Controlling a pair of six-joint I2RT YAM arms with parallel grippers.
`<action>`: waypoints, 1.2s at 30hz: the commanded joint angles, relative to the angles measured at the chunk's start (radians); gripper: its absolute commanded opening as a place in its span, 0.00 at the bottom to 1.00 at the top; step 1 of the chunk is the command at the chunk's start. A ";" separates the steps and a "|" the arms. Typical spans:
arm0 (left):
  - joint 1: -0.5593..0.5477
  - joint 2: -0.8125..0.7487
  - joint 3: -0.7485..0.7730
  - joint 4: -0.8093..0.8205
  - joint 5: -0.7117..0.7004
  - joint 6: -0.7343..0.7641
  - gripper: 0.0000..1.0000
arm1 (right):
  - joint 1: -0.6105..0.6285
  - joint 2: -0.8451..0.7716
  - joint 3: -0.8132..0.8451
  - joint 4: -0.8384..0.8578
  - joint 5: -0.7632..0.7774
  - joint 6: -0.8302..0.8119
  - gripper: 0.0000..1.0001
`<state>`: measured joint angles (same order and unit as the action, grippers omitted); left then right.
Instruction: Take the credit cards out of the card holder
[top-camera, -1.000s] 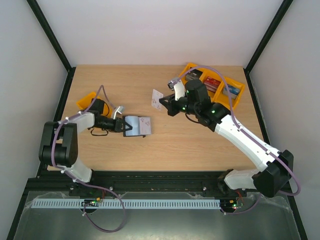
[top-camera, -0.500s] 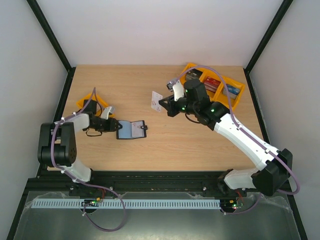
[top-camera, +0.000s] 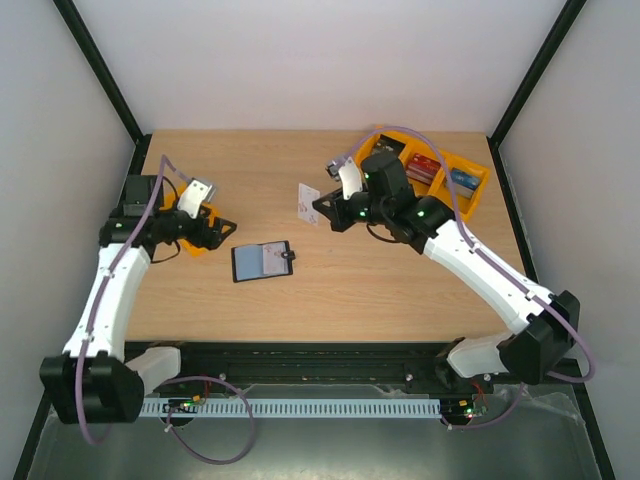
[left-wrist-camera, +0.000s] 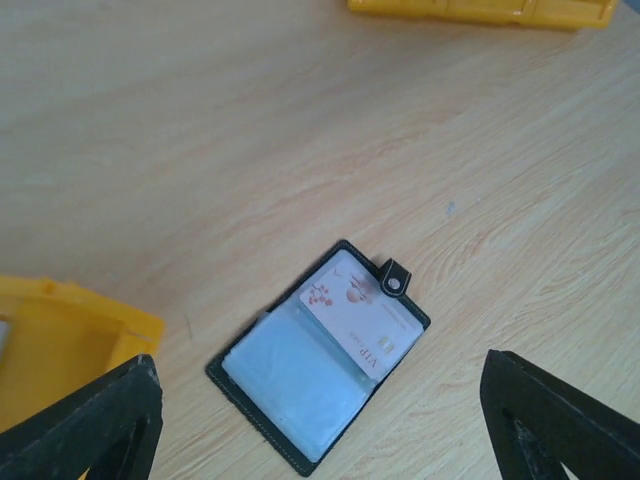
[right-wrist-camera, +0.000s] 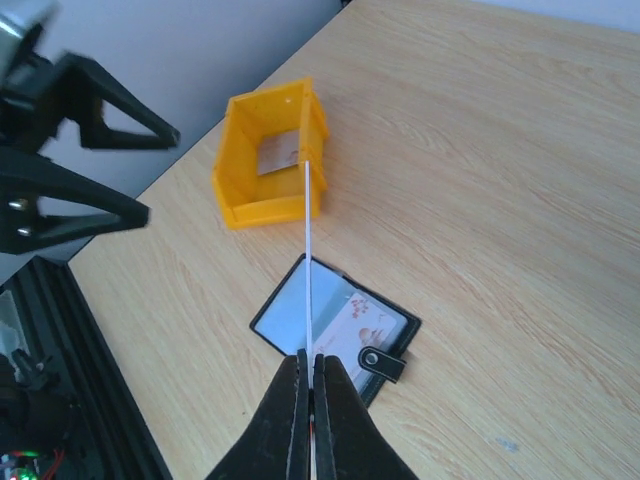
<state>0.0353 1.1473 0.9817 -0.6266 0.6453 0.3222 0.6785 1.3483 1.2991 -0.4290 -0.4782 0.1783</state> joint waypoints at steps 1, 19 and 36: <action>-0.028 -0.075 0.152 -0.276 -0.101 0.204 0.89 | 0.040 0.022 0.068 -0.035 -0.035 -0.018 0.02; -0.164 -0.740 -0.129 0.640 -0.081 1.547 0.92 | 0.187 -0.024 0.072 0.092 -0.213 0.040 0.02; -0.164 -0.959 -0.394 0.495 0.162 2.013 0.75 | 0.377 0.101 0.145 0.194 -0.274 0.076 0.02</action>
<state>-0.1287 0.2062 0.5972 -0.1024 0.7280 2.0556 1.0340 1.4242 1.3964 -0.2714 -0.7502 0.2470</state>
